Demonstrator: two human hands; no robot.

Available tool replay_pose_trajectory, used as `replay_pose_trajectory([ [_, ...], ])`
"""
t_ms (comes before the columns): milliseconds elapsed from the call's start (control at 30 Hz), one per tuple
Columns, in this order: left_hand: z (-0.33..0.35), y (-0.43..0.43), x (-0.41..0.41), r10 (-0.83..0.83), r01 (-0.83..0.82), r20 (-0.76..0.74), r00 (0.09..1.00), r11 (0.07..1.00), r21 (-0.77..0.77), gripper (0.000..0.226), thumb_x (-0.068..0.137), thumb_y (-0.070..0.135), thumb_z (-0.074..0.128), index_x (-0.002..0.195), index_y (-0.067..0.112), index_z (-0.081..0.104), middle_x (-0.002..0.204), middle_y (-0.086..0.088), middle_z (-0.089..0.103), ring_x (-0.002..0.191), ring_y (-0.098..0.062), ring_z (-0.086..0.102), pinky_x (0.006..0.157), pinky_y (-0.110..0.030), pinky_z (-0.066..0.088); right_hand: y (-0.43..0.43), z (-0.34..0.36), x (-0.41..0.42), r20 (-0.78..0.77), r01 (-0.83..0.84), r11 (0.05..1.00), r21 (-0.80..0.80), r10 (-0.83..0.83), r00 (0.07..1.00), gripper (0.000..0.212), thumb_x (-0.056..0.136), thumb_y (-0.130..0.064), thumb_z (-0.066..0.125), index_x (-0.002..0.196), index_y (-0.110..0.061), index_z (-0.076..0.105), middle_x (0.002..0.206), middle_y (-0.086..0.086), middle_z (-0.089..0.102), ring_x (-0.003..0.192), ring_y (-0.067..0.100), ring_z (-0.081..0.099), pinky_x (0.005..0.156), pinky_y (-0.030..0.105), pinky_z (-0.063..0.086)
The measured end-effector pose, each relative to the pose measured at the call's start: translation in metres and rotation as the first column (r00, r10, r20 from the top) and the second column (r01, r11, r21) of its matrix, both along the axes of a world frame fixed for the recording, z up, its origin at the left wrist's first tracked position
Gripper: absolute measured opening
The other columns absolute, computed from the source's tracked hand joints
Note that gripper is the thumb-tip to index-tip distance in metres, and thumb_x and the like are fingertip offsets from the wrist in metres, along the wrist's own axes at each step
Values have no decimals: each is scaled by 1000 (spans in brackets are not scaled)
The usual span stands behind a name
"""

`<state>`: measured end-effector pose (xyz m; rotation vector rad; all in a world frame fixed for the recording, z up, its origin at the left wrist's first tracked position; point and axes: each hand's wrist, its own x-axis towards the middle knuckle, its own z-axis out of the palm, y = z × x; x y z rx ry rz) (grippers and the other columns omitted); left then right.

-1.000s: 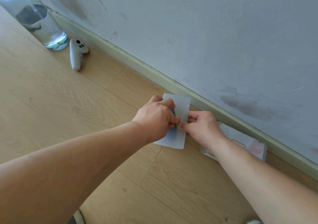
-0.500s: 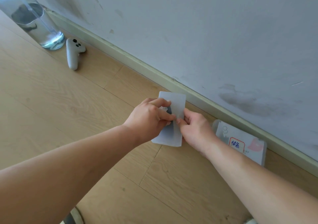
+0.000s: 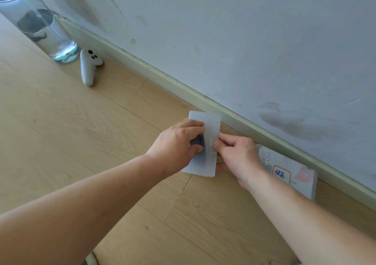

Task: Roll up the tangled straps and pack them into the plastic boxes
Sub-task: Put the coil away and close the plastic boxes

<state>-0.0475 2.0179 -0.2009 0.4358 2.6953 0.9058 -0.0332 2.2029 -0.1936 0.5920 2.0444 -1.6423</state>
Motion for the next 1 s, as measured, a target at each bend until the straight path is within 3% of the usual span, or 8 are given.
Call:
replay_pose_trajectory([
  [67, 2, 0, -3, -5, 7, 49, 999, 999, -45, 40, 99, 26, 66, 139, 25, 62, 158, 16, 41, 129, -17, 54, 101, -32, 47, 1, -1, 1, -8, -4, 1000, -7, 4, 1000, 44, 102, -12, 62, 76, -45, 78, 83, -21, 78, 82, 3, 75, 77, 44, 66],
  [200, -1, 0, -6, -113, 117, 36, 993, 982, -148, 37, 102, 30, 60, 138, 26, 62, 158, 13, 38, 143, -23, 39, 107, -37, 46, 0, -3, 1, -4, -8, 1000, -7, 8, 1000, 40, 102, -10, 60, 88, -42, 78, 88, -18, 80, 82, 3, 76, 76, 43, 66],
  [433, 17, 8, -12, -188, 215, 106, 976, 891, -400, 38, 106, 40, 49, 142, 28, 55, 156, 13, 30, 140, -23, 32, 83, -39, 55, -3, 2, -5, 32, -22, 999, 49, 21, 999, 40, 100, -15, 62, 77, -41, 81, 86, -10, 80, 90, 19, 77, 81, 49, 64],
  [533, 22, 12, -18, -209, 251, 142, 968, 850, -463, 39, 106, 41, 48, 142, 27, 53, 154, 10, 30, 136, -25, 35, 79, -39, 55, -8, 2, -6, 28, -55, 990, 131, 52, 998, 20, 93, -25, 62, 93, -34, 81, 97, 9, 78, 98, 37, 72, 84, 57, 61],
  [667, 26, 12, -24, -208, 260, 160, 965, 839, -478, 35, 105, 45, 49, 135, 31, 60, 152, 10, 31, 131, -24, 38, 73, -36, 49, -10, -6, -6, 5, -95, 980, 177, 96, 995, 28, 84, -33, 55, 104, -23, 73, 106, 20, 72, 104, 45, 66, 83, 66, 57],
  [833, 21, 10, -21, -204, 243, 135, 970, 851, -465, 38, 105, 44, 49, 140, 31, 56, 155, 10, 30, 134, -24, 37, 77, -38, 52, -12, -4, -5, 3, -65, 983, 173, 65, 998, 21, 90, -26, 58, 99, -27, 77, 101, 13, 77, 103, 41, 70, 87, 58, 60],
  [1000, 18, 13, -17, -186, 221, 123, 975, 868, -444, 42, 106, 43, 48, 145, 29, 51, 158, 11, 29, 138, -24, 34, 86, -42, 57, -2, 2, -10, 83, 3, 997, 71, -9, 997, 27, 97, -10, 62, 94, -26, 84, 93, 0, 81, 96, 26, 76, 78, 46, 66],
])
